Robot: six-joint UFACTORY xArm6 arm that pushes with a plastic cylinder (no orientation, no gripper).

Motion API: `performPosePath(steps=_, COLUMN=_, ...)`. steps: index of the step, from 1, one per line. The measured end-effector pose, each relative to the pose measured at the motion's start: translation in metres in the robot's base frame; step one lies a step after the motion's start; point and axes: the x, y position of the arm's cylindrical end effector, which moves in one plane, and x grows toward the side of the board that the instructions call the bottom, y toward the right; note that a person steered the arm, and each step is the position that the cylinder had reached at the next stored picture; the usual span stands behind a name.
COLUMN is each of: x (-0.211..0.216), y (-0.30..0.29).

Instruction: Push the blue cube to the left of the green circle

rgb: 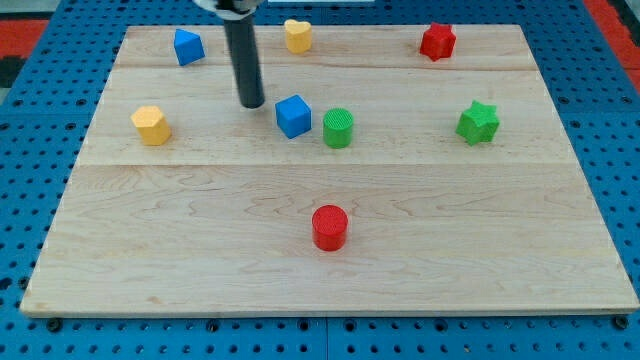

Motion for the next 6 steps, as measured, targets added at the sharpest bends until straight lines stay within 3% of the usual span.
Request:
performPosePath(steps=3, x=-0.01, y=0.044)
performPosePath(steps=6, x=0.036, y=0.043)
